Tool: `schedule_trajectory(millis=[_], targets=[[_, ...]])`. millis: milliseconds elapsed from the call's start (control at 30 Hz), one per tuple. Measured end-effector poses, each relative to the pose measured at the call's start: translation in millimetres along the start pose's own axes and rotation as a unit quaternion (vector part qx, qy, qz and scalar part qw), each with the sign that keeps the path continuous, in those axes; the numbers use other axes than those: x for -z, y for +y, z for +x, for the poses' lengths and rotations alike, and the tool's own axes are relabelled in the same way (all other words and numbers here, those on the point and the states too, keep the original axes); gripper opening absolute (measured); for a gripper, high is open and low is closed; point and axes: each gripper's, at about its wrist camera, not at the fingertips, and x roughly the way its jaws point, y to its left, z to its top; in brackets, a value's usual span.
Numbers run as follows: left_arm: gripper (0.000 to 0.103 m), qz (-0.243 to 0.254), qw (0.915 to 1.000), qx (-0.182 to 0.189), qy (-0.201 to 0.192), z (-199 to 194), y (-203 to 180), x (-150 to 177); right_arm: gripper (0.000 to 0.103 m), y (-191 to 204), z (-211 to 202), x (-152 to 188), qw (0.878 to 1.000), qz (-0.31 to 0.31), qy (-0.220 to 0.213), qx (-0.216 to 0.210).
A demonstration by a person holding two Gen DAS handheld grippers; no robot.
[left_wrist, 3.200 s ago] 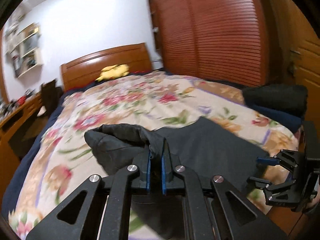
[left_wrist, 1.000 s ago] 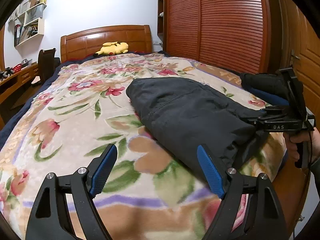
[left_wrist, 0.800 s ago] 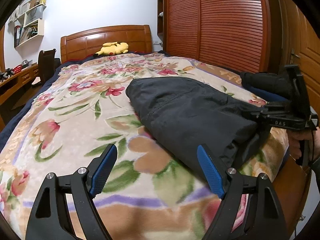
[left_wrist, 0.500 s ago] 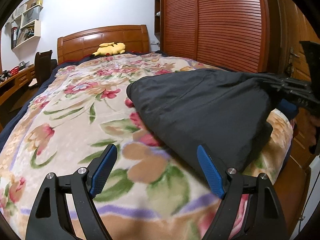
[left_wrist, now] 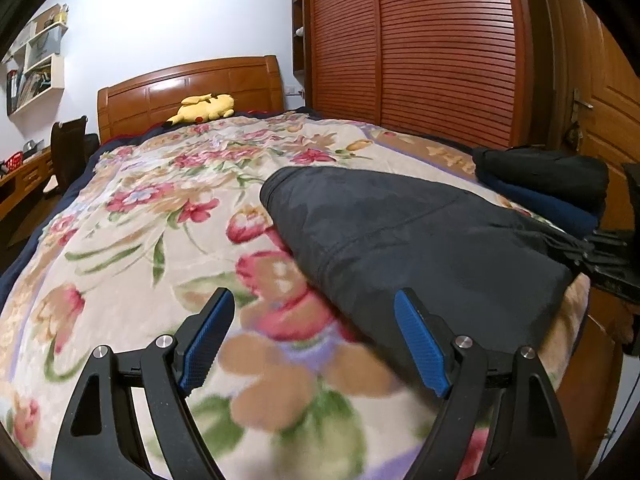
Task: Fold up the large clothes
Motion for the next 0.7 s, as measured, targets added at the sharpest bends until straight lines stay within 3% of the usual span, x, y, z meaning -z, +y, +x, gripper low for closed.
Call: schedule_trajectory(millis=[167, 233, 433, 700], targets=[[0.083, 0.019, 0.9998, -0.005, -0.005, 27.5, 2.4, -22.4, 0.036, -7.2, -11.5, 10.0, 0.999, 0.040, -0.009, 0.001], [0.083, 0.025, 0.9996, -0.008, -0.004, 41.3, 4.9, -31.4, 0.055, -5.8, -14.5, 16.1, 0.999, 0.045, -0.014, 0.007], [0.083, 0.024, 0.9996, -0.012, 0.003, 84.4, 19.8, -53.4, 0.058, -6.3, -28.4, 38.1, 0.998, 0.062, -0.015, 0.001], [0.083, 0.014, 0.9992, -0.006, 0.038, 138.0, 33.4, -70.7, 0.058, -6.5, -5.1, 46.1, 0.996, 0.086, -0.009, -0.005]])
